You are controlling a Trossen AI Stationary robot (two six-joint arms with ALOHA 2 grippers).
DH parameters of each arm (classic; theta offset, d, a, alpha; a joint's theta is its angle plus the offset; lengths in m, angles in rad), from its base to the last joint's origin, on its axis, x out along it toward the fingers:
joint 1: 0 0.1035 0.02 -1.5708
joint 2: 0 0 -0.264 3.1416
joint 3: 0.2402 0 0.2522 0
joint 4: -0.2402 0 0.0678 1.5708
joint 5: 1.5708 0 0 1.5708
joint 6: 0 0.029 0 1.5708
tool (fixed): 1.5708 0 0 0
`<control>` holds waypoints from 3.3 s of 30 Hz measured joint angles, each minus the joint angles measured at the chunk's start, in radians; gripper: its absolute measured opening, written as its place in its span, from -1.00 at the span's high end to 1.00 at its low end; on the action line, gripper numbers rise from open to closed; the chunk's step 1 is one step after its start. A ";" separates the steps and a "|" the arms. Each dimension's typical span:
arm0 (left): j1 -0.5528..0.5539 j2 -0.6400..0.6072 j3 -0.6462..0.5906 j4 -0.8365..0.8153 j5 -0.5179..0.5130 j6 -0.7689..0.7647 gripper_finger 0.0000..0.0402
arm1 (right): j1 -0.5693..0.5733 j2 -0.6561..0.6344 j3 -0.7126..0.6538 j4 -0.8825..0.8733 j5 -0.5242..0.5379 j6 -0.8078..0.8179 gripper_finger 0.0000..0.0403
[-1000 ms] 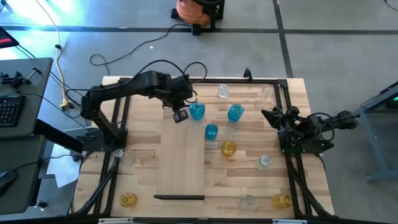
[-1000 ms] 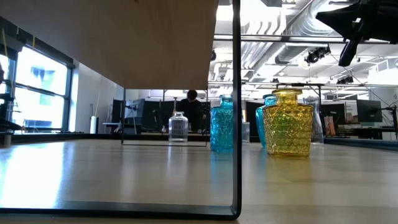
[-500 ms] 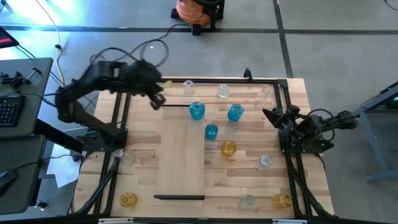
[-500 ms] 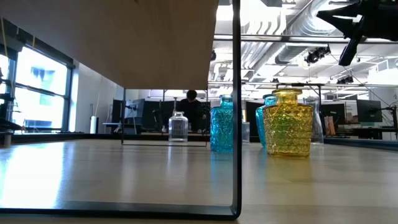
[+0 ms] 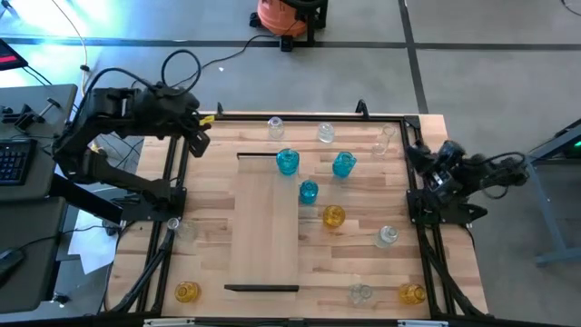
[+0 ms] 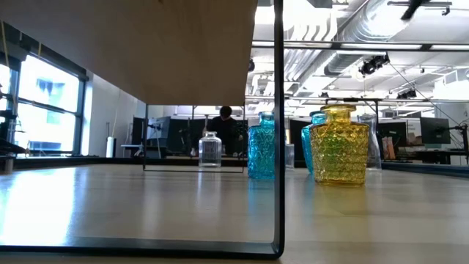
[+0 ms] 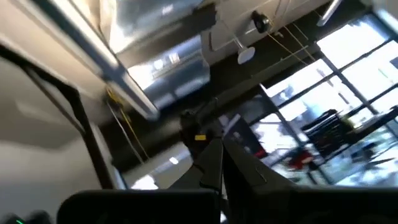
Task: Sort vases onto shelf
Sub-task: Put the top yellow vase on the shelf
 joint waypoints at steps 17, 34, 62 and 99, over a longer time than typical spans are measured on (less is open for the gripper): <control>0.012 -0.078 -0.003 -0.045 -0.140 -0.014 0.99 | -0.081 0.812 1.182 -1.133 0.426 -0.501 1.00; 0.024 -0.155 -0.003 -0.044 -0.158 -0.110 0.98 | -0.330 1.252 1.464 -1.732 0.066 -0.315 1.00; 0.024 -0.171 -0.004 -0.044 -0.156 0.399 0.98 | 0.009 1.521 1.463 -1.725 -0.236 0.741 -0.04; 0.024 -0.203 -0.004 -0.044 -0.156 0.463 0.97 | -0.048 1.668 1.381 -1.891 -0.415 0.606 -0.11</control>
